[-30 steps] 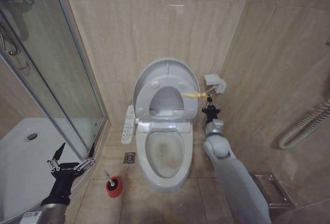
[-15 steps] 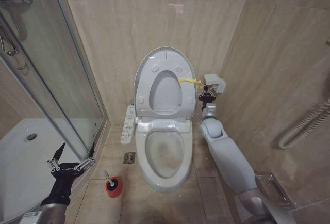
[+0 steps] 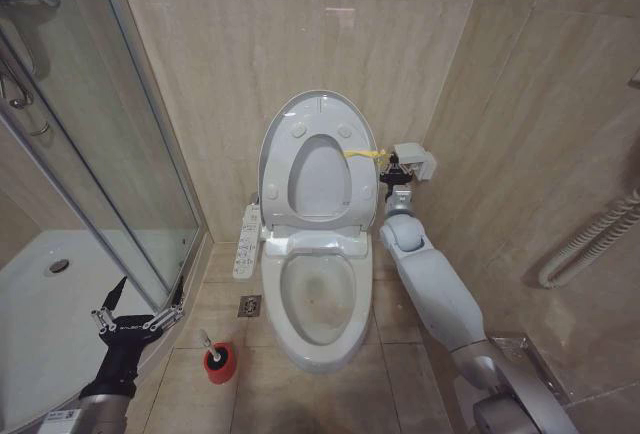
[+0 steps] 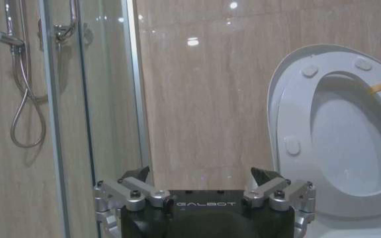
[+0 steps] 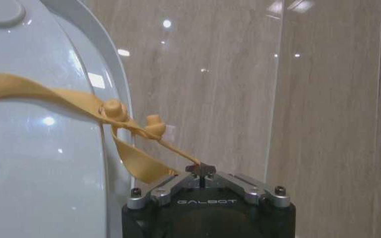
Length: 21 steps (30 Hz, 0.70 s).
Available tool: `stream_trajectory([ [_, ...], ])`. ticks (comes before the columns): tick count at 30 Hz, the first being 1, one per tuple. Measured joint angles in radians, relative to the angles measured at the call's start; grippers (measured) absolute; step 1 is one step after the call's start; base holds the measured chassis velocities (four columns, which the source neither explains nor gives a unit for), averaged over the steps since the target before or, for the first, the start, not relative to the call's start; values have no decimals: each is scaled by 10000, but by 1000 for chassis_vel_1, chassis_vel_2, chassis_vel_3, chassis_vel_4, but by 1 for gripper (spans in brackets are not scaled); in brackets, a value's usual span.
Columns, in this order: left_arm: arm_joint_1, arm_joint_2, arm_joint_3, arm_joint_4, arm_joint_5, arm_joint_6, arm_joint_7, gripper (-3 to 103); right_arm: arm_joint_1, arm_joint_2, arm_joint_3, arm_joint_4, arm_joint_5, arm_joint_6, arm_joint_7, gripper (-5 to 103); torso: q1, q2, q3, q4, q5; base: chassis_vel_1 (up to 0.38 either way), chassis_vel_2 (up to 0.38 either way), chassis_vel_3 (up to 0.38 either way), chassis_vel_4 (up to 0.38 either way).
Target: Open the toilet lid, clean the toilet bowl with a toilet brush, close the toilet lid, and flush.
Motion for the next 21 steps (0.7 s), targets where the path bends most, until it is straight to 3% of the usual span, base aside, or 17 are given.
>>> stream_trajectory([
  [21, 0, 0, 0, 0, 0, 0, 0, 100, -1007, -738, -173, 1859, 346, -455, 125, -3, -1, 0, -1, -3, -1, 0, 0, 0, 0],
])
